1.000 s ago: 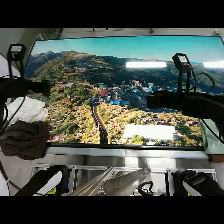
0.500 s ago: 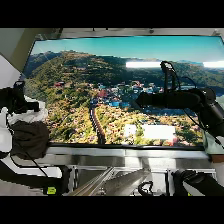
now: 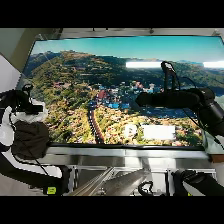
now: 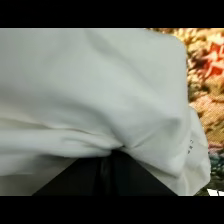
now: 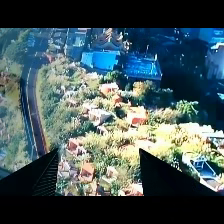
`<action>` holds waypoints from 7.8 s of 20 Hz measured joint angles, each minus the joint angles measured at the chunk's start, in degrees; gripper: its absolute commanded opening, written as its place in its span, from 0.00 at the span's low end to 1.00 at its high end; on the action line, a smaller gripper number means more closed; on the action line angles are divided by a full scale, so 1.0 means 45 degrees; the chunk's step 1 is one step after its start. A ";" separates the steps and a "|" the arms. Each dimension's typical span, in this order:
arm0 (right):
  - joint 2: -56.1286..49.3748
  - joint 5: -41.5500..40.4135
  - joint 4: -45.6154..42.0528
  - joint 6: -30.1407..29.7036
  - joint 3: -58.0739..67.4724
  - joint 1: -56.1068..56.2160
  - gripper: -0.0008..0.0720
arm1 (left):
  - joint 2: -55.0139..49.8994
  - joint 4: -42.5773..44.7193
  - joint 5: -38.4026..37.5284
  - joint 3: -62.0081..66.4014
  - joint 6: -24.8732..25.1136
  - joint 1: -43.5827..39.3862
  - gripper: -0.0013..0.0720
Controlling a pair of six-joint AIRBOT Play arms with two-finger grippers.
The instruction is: Fold the shirts.
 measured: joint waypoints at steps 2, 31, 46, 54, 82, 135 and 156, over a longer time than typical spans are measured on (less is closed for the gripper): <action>0.0000 0.0000 0.0000 0.0044 0.0019 0.0000 0.39 | -0.0053 -0.0087 0.0646 0.0835 0.0063 -0.0262 0.04; -0.1001 -0.4886 0.1851 -0.2574 0.1370 -0.6494 0.72 | -0.0136 -0.4770 0.6154 0.7305 -0.5017 -1.0346 0.93; -0.8189 -0.2001 0.6018 -0.5081 0.1787 -0.4289 0.67 | -0.2958 -1.1812 0.1268 0.2735 -0.1676 -0.6562 0.93; -0.8981 -0.1914 0.6212 -0.5537 0.2191 -0.3798 0.04 | -0.4833 -1.2080 0.1894 0.5387 -0.1778 -0.6450 0.67; 0.1617 -0.4245 0.1496 -0.6790 1.1526 -0.4056 0.04 | 0.8422 -1.2084 0.1967 0.5731 -0.1263 -0.7660 0.04; -0.8995 -0.6387 0.3667 -0.8743 0.5314 -1.0632 0.69 | -0.0534 -1.0943 0.3988 -0.1758 0.0296 -0.5741 0.04; -0.6649 -0.8252 0.8500 -1.0078 0.7291 -0.8558 0.04 | 0.5586 -1.1749 0.4017 0.0583 -0.1054 -0.4571 0.04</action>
